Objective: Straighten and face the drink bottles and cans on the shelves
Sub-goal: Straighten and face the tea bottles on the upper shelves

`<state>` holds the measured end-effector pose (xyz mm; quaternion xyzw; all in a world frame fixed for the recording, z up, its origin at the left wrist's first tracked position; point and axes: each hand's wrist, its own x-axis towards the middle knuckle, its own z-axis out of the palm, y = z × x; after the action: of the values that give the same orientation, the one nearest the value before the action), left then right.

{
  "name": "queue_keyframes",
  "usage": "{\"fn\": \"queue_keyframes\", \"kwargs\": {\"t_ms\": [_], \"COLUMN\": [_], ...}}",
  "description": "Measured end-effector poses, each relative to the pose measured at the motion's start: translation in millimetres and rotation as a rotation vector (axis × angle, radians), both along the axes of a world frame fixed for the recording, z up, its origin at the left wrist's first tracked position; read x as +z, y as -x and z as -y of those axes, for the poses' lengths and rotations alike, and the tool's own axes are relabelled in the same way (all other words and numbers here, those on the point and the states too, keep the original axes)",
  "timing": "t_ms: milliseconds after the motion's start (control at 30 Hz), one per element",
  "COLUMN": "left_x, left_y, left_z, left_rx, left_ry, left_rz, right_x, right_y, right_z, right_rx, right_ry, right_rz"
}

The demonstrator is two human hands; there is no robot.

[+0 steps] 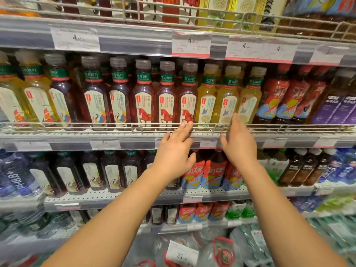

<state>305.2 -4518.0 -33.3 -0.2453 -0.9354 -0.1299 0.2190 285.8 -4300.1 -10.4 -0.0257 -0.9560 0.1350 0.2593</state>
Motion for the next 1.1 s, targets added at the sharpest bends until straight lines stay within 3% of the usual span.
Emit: {"fn": "queue_keyframes", "kwargs": {"t_ms": [267,433,833,967,1100], "left_x": [-9,-13,13,44,74], "left_y": [-8,-24,-86,-96,-92], "left_z": [10,30,121,173,224], "left_rx": [-0.028,0.039,0.347,0.494,0.506], "left_ry": [0.091,0.104,-0.176,-0.323,-0.495], "left_rz": [0.061,0.148,0.181,0.131,0.084], "right_x": [-38,-41,-18,10,48], "right_y": [-44,-56,-66,-63,-52], "right_z": [25,42,99,143,191], "right_rx": [0.037,0.2,0.582,0.691,0.759], "right_ry": [0.018,0.024,0.073,0.058,0.083], "right_rz": [0.112,0.194,0.168,0.115,0.046]}}
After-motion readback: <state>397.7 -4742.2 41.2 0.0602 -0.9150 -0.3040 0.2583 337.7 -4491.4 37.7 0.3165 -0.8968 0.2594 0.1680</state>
